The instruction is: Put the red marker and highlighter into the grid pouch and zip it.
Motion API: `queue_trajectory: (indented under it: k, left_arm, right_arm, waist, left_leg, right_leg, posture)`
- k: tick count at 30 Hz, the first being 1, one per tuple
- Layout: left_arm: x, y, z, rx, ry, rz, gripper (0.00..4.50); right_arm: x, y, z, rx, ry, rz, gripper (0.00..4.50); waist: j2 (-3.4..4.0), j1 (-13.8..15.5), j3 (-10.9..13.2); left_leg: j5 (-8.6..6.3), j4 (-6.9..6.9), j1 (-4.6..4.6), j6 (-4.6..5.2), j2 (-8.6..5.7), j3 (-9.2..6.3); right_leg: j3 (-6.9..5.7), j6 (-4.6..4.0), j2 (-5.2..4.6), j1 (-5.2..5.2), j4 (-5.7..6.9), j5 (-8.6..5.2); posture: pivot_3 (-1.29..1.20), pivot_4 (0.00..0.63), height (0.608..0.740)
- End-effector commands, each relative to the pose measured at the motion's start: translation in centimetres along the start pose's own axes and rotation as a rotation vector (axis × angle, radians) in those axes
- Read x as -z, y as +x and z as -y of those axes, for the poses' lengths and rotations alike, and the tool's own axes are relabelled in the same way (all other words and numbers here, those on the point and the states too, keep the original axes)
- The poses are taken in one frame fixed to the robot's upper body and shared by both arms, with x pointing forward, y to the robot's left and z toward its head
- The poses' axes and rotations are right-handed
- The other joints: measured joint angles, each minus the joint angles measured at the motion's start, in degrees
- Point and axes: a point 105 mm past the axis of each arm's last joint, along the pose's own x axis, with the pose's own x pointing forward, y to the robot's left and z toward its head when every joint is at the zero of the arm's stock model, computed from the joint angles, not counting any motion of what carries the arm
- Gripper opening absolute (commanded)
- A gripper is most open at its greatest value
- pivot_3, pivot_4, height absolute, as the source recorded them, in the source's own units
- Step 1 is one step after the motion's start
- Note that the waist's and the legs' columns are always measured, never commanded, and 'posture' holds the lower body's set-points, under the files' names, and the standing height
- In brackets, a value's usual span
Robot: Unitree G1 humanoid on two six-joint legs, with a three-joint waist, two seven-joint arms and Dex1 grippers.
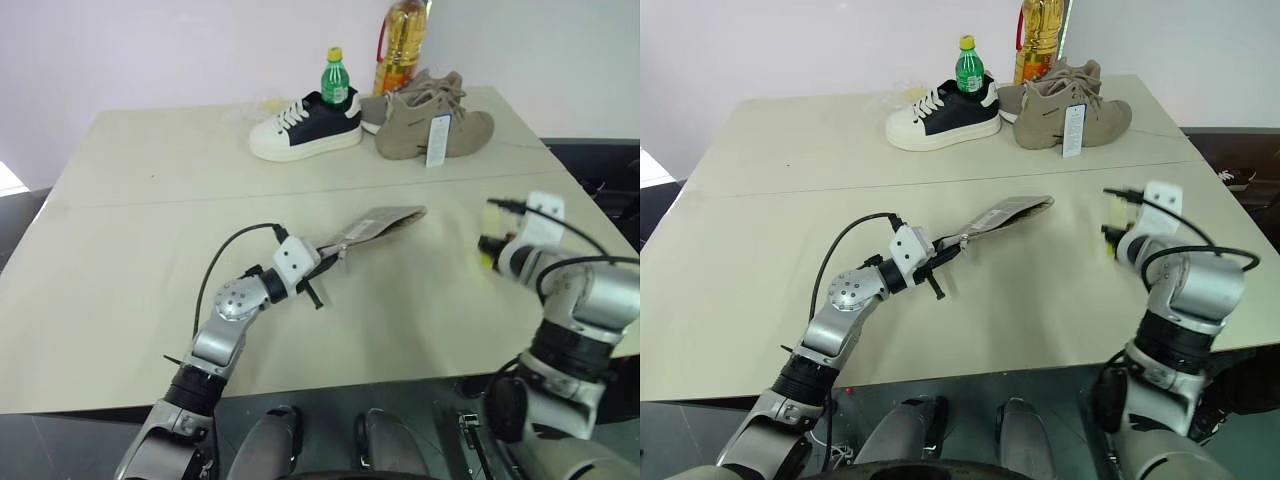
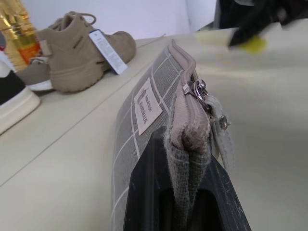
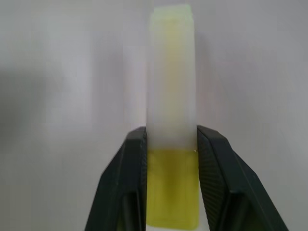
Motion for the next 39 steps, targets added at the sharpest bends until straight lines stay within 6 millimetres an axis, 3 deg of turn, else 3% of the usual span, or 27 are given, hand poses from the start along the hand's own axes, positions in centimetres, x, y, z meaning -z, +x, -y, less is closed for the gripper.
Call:
queue_trajectory:
  k: [1, 4, 6, 9, 18, 26, 30, 35, 39]
  left_arm:
    - [-1.5, -0.7, -1.4, -0.046, 0.022, 0.044, 0.0]
    - [-1.8, -1.2, -1.7, -0.051, 0.031, 0.045, 0.0]
    - [-1.9, -1.3, -1.8, -0.054, 0.032, 0.047, 0.0]
    - [-2.3, -1.4, -1.7, -0.057, 0.033, 0.055, 0.0]
    - [-2.8, -1.5, -1.1, -0.039, 0.024, 0.063, 0.0]
    - [-2.5, -1.6, 0.2, 0.087, 0.125, 0.012, 0.0]
    - [-2.2, -1.7, 0.9, 0.158, 0.163, -0.011, 0.0]
    - [-2.9, -1.4, 1.5, 0.2, 0.147, 0.01, 0.0]
    - [-3.1, -1.7, 1.1, 0.18, 0.146, 0.007, 0.0]
  right_arm:
    - [-5.5, -2.4, -4.8, -0.241, -0.535, 0.333, 0.86]
    - [-4.7, -3.6, -7.2, -0.415, -0.899, 0.399, 0.86]
    - [-3.5, -3.6, -7.6, -0.468, -0.994, 0.39, 0.86]
    - [-2.4, -3.1, -8.5, -0.522, -1.053, 0.389, 0.86]
    - [-1.7, -2.6, -8.8, -0.549, -1.144, 0.387, 0.86]
    - [-0.8, -3.1, -9.2, -0.598, -1.595, 0.423, 0.86]
    - [-0.6, -3.5, -10.3, -0.66, -1.665, 0.469, 0.86]
    - [-0.3, -4.6, -14.4, -0.782, -1.655, 0.585, 0.86]
    - [-0.5, -4.5, -14.9, -0.794, -1.627, 0.588, 0.86]
  waist:
    - [-0.02, -0.3, 0.0]
    - [-0.17, -0.9, 0.0]
    - [-0.24, -1.0, 0.1]
    - [-0.27, -0.9, 0.1]
    - [-0.27, 0.4, 0.1]
    - [-0.26, 0.4, 0.1]
    - [-0.26, 0.3, 0.1]
    - [-0.28, 0.3, 0.1]
    - [-0.28, 0.5, 0.1]
  left_leg:
    - [-0.01, 0.0, 0.03, 0.02, 0.04, 0.0]
    - [-0.03, -0.01, 0.12, 0.03, 0.09, -0.01]
    - [-0.03, 0.01, 0.15, 0.03, 0.09, -0.02]
    - [-0.03, 0.05, 0.14, 0.03, 0.06, -0.02]
    - [-0.04, 0.04, 0.1, 0.01, 0.04, -0.03]
    - [-0.04, 0.03, 0.08, 0.01, 0.03, -0.03]
    - [-0.04, 0.01, 0.08, 0.01, 0.05, -0.01]
    - [-0.04, 0.02, 0.08, 0.01, 0.06, -0.02]
    - [-0.04, 0.04, 0.07, 0.0, 0.03, -0.06]
  right_leg:
    - [-0.02, 0.04, 0.04, 0.06, 0.0, -0.02]
    - [-0.05, 0.11, 0.09, 0.19, -0.04, -0.06]
    - [-0.06, 0.11, 0.08, 0.24, -0.06, -0.07]
    - [-0.04, 0.11, -0.07, 0.25, -0.07, -0.06]
    - [0.05, 0.07, -0.12, 0.2, -0.11, -0.06]
    - [0.04, 0.07, -0.13, 0.19, -0.14, -0.07]
    - [0.05, 0.06, -0.12, 0.17, -0.14, -0.07]
    - [0.07, 0.05, -0.12, 0.17, -0.13, -0.06]
    - [0.06, 0.05, -0.13, 0.18, -0.13, -0.06]
  posture:
    - [0.0, 0.15, 0.738]
    - [0.0, 0.15, 0.738]
    - [0.0, 0.15, 0.738]
    - [0.0, 0.15, 0.738]
    - [0.0, 0.15, 0.738]
    - [0.0, 0.15, 0.738]
    - [0.0, 0.15, 0.738]
    - [0.0, 0.15, 0.738]
    - [0.0, 0.15, 0.738]
